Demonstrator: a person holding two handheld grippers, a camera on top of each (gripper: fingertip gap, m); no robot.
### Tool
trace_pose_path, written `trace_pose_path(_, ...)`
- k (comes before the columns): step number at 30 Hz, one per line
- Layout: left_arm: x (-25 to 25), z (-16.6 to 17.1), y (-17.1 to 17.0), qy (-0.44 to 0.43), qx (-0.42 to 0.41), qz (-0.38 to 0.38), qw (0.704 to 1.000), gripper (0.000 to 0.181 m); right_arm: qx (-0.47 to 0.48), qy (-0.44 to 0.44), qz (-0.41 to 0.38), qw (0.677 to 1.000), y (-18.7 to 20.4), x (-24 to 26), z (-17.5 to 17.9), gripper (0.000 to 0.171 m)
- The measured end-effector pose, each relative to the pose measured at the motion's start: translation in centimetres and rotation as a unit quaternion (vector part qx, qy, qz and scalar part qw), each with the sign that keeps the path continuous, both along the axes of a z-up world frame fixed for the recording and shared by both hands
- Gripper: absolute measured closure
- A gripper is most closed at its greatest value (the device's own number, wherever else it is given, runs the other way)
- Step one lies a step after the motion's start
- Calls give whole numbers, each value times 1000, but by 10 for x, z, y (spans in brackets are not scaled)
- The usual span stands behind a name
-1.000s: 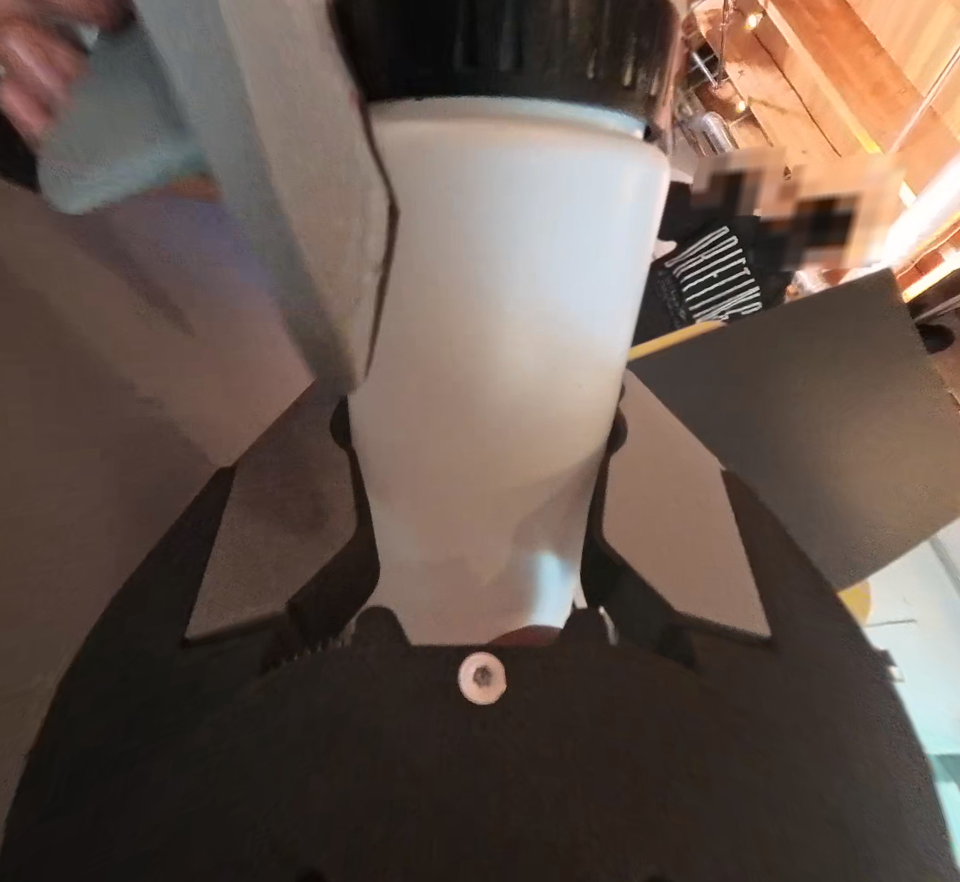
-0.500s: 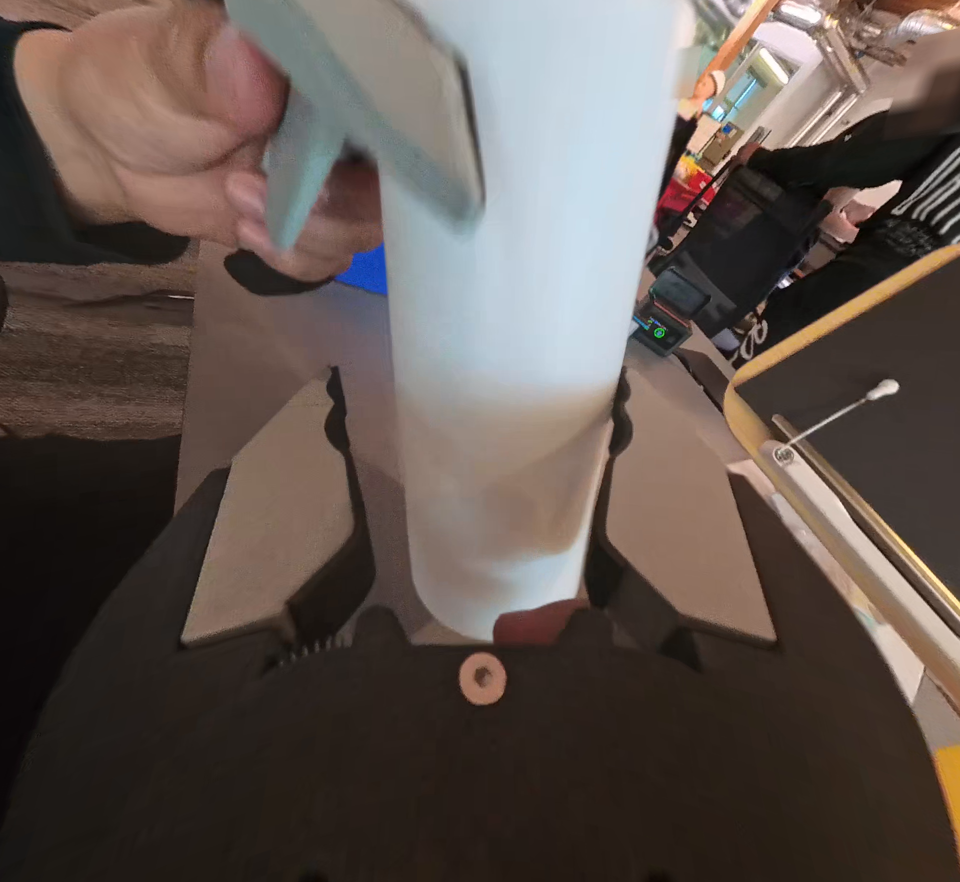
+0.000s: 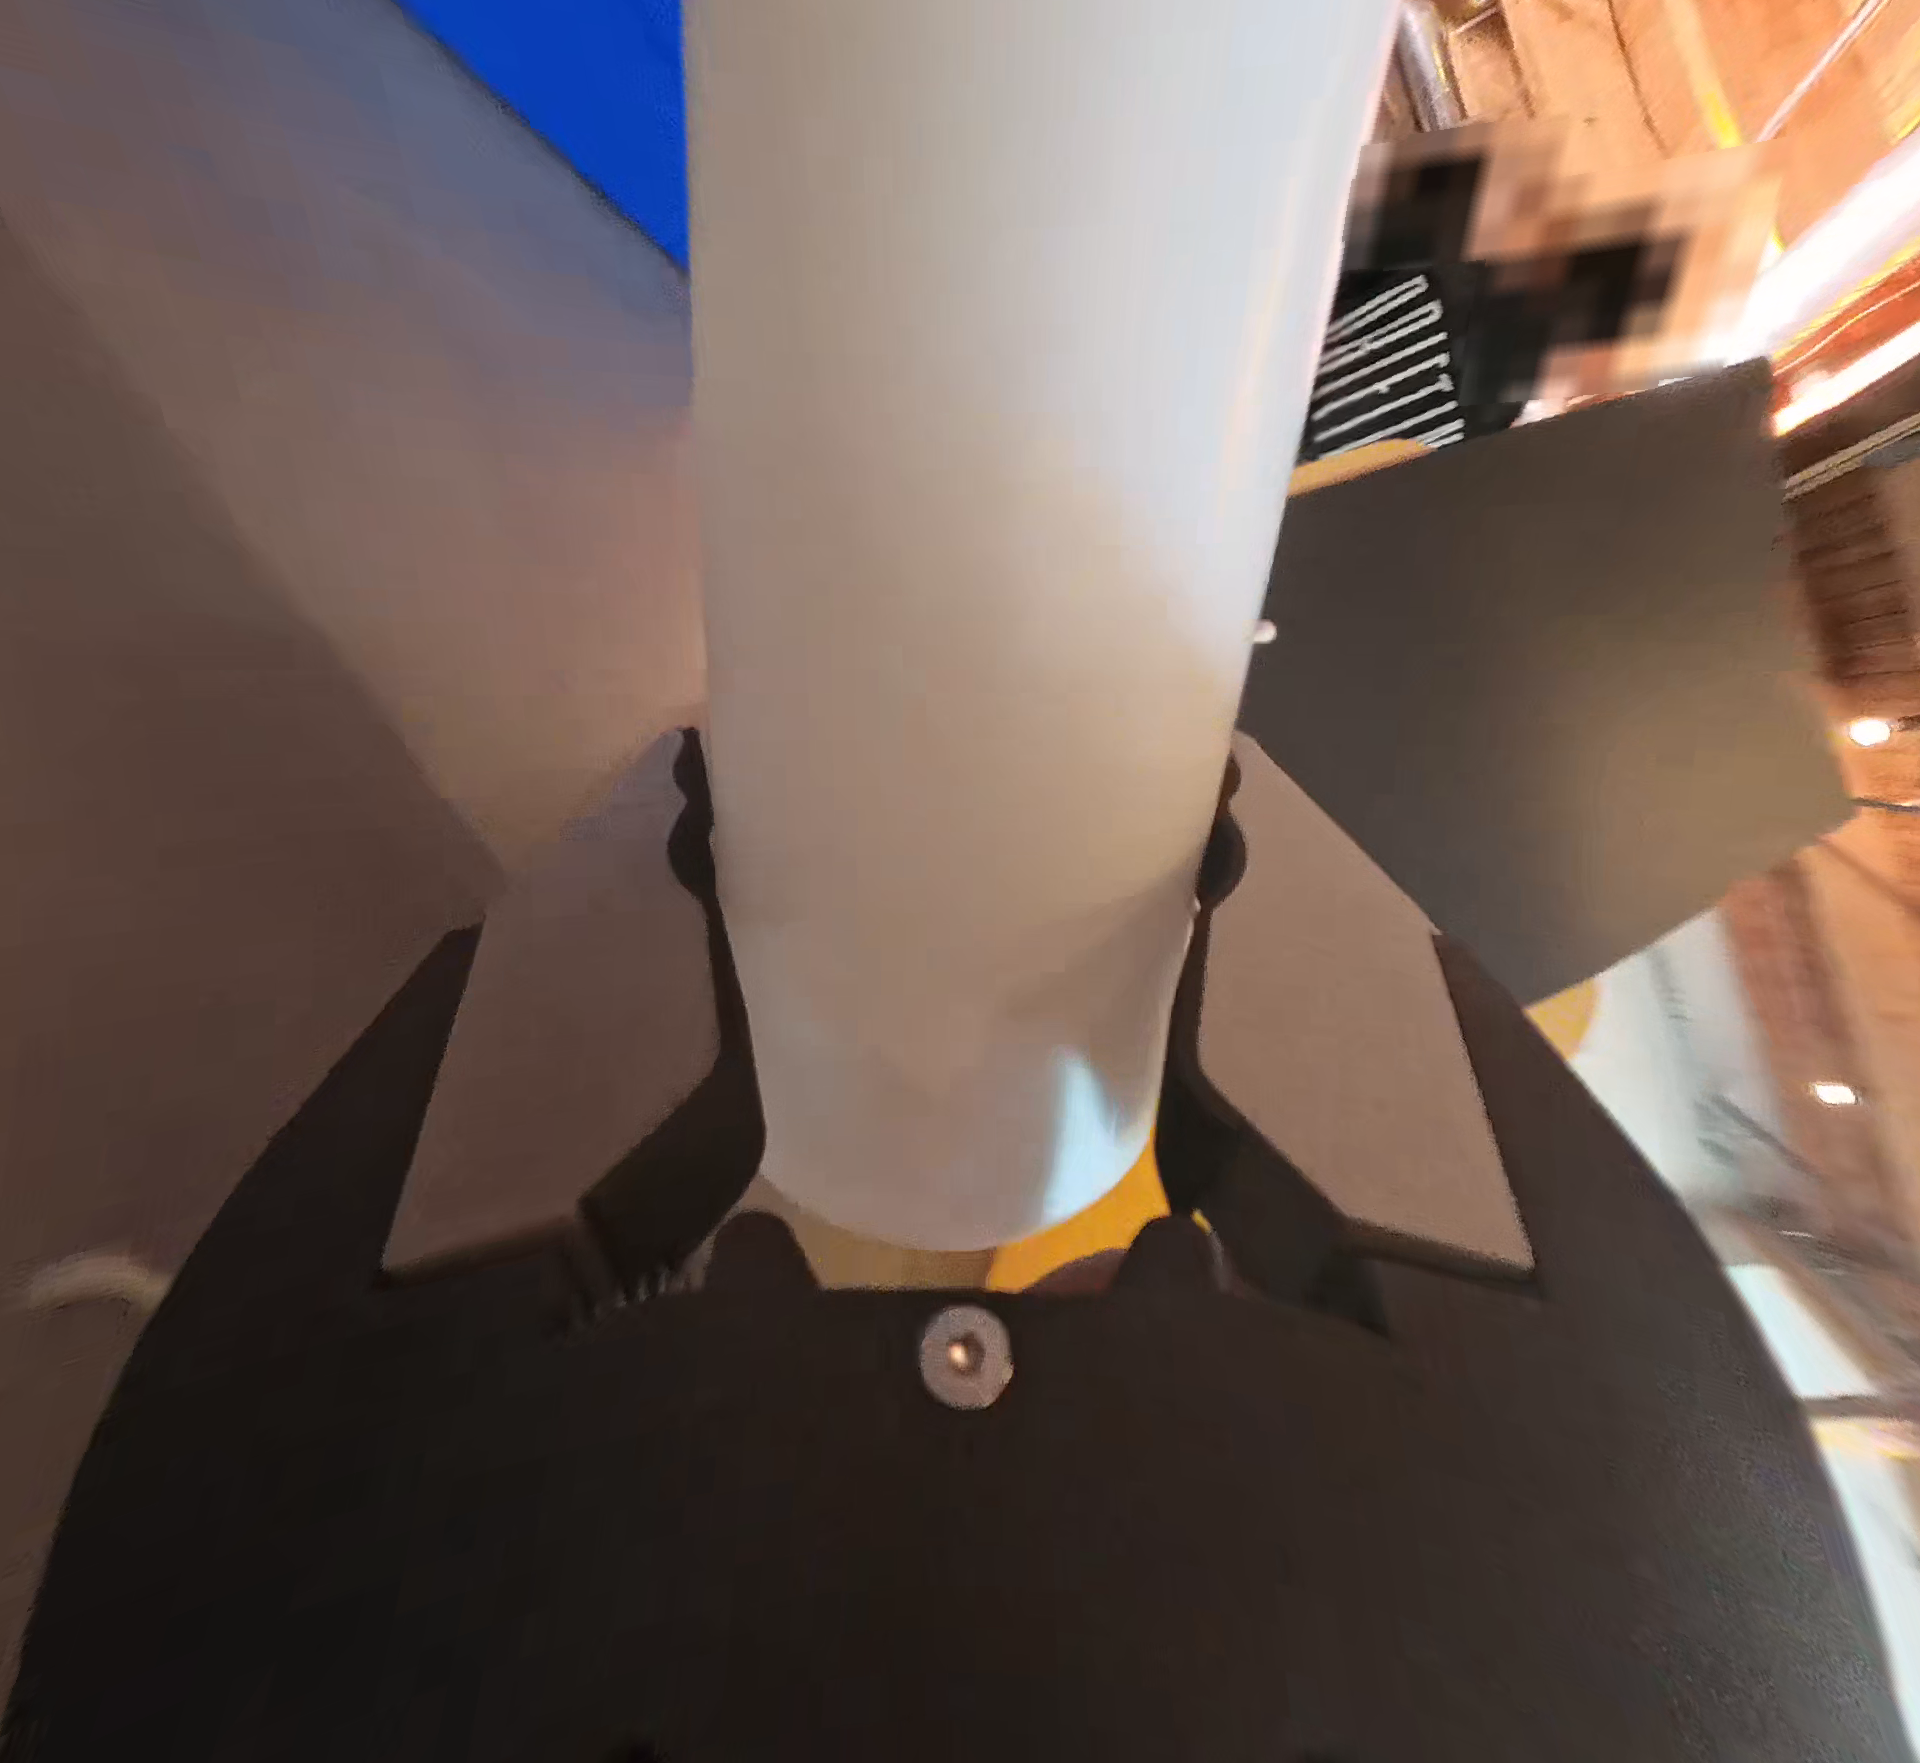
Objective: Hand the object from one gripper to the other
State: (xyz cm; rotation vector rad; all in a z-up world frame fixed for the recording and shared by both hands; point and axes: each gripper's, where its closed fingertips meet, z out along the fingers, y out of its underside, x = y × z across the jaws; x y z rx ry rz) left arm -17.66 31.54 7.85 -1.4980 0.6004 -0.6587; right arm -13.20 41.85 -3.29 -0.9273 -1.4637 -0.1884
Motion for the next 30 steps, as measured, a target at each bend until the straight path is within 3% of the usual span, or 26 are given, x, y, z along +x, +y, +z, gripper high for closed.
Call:
trace_pose_path(4,4,-24,-11,173,-9,50,984,74,52,-68,-16,996,5,-2,-19,79)
trace_pose_path(7,7,-70,2,315,-41,97,943,78,45,-107,-16,993,-2,-6,-33,90)
trace_pose_path(10,16,-97,20,417,23,121,901,83,-8,-101,15,995,-18,-12,-38,105)
trace_pose_path(16,0,-145,58,494,32,123,860,83,-198,-63,81,975,-28,-15,-52,106)
trace_pose_path(20,-5,-167,70,534,5,91,840,85,-386,-51,118,913,-36,-5,-49,105)
trace_pose_path(22,-11,-181,77,569,-31,72,819,94,-409,-24,127,903,-34,-4,-44,107)
trace_pose_path(27,-18,-186,93,611,-65,13,789,95,-424,-21,122,897,-30,0,-47,106)
trace_pose_path(30,-18,-184,102,630,-38,36,775,97,-419,-10,104,902,-23,3,-44,104)
